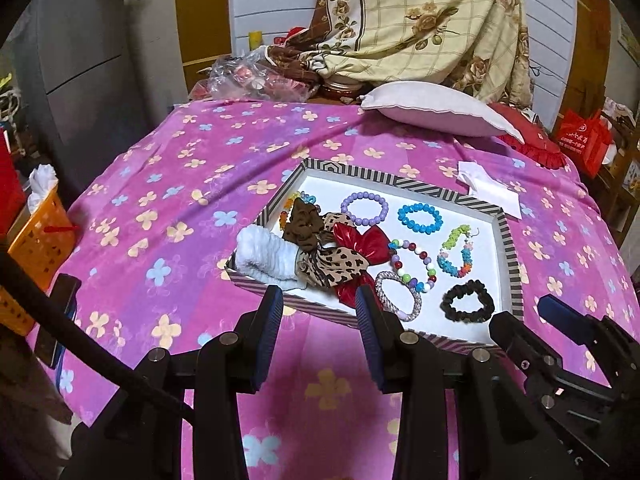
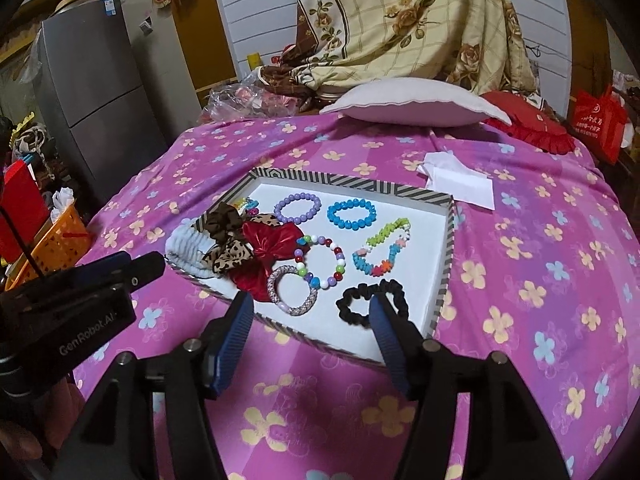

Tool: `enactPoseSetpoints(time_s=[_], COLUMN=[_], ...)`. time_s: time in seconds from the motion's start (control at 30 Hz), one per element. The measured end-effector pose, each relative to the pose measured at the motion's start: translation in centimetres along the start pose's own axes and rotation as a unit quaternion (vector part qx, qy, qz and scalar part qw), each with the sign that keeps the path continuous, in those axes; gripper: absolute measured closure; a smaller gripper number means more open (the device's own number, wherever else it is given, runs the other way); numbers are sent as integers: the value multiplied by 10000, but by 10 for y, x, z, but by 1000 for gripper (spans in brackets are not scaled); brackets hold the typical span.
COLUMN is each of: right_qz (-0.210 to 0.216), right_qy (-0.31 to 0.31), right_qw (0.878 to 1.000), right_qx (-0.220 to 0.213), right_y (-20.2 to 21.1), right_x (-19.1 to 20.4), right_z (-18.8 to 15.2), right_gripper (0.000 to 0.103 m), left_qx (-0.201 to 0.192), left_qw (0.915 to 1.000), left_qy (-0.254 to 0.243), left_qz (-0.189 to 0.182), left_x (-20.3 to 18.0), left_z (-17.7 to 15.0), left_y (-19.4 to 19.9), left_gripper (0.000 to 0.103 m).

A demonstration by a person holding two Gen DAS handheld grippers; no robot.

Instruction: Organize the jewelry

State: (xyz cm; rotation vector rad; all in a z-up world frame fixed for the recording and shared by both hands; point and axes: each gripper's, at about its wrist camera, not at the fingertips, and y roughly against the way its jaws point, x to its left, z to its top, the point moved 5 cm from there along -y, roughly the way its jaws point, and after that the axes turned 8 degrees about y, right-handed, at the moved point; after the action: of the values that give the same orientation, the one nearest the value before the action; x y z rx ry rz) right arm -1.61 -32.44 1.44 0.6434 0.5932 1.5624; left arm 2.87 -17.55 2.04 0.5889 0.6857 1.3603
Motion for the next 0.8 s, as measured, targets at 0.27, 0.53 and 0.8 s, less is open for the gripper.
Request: enactPoseSetpoints(time_s=[0.27, 0.53, 0.8], right_qz=[-73, -66, -65], right_qy=[60, 60, -2], right_qw=[9999, 10000, 10000], right_qx=[-42, -36, 15], right_y=[9, 9, 9], right_x=[1, 1, -3], right_z=[-2, -3, -10], right_gripper=[35, 34, 33], left_qx=[-67, -20, 35], left_qw=[10000, 10000, 10000], left_qy=[-15, -2, -1], left_qz=[24, 27, 92], left_x=[-2, -1, 1], left_z=[-4, -9, -11], left_y=[7, 9, 6], left_gripper=[60, 60, 60])
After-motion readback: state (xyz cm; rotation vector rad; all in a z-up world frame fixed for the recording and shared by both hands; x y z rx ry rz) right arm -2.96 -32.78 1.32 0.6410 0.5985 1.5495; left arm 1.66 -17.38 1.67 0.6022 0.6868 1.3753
